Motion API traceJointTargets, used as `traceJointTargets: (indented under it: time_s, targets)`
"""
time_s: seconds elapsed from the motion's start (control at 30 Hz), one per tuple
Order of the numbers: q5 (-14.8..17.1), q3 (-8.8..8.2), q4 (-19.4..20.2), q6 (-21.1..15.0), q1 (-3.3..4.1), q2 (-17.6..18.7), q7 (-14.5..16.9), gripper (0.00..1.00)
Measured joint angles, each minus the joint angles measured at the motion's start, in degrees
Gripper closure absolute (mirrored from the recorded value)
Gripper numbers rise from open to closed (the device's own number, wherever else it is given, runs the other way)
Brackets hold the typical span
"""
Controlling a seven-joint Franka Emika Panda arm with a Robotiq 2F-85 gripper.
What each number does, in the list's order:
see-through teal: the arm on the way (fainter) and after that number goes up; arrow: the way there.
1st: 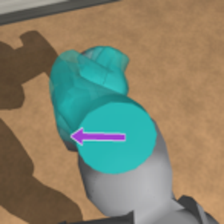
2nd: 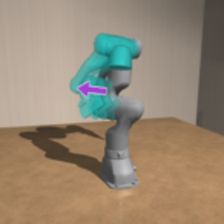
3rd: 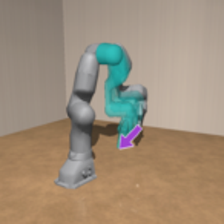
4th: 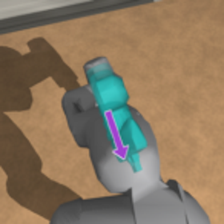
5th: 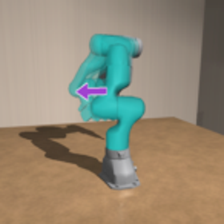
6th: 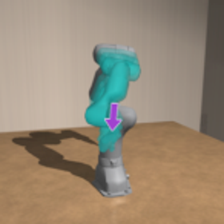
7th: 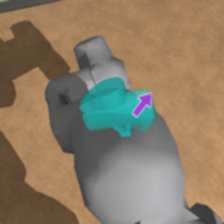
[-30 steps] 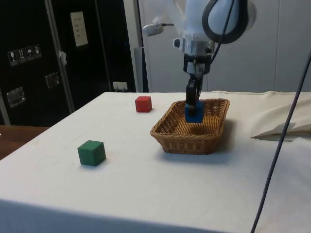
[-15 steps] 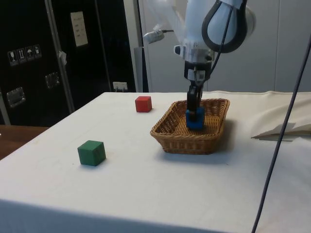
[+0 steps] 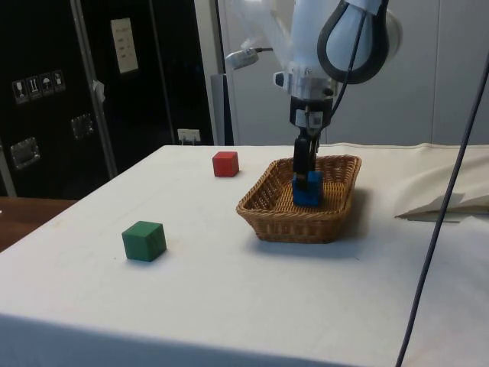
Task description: Pick up the blue cube and place it into the basket.
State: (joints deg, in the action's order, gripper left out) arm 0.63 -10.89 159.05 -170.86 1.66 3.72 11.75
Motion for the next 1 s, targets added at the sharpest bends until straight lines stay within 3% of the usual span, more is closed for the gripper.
traceJointTargets:
  time_s: [0.23,0.5,1.0]
  targets:
    - [0.0,0.0,-0.69,0.17,0.0,-0.34,0.0,0.0]
    - [0.0,-0.17,-3.15,7.16,0.0,-5.1,-0.11,0.0]
    - [0.0,-0.17,-9.45,16.33,0.0,-8.08,-0.52,0.0]
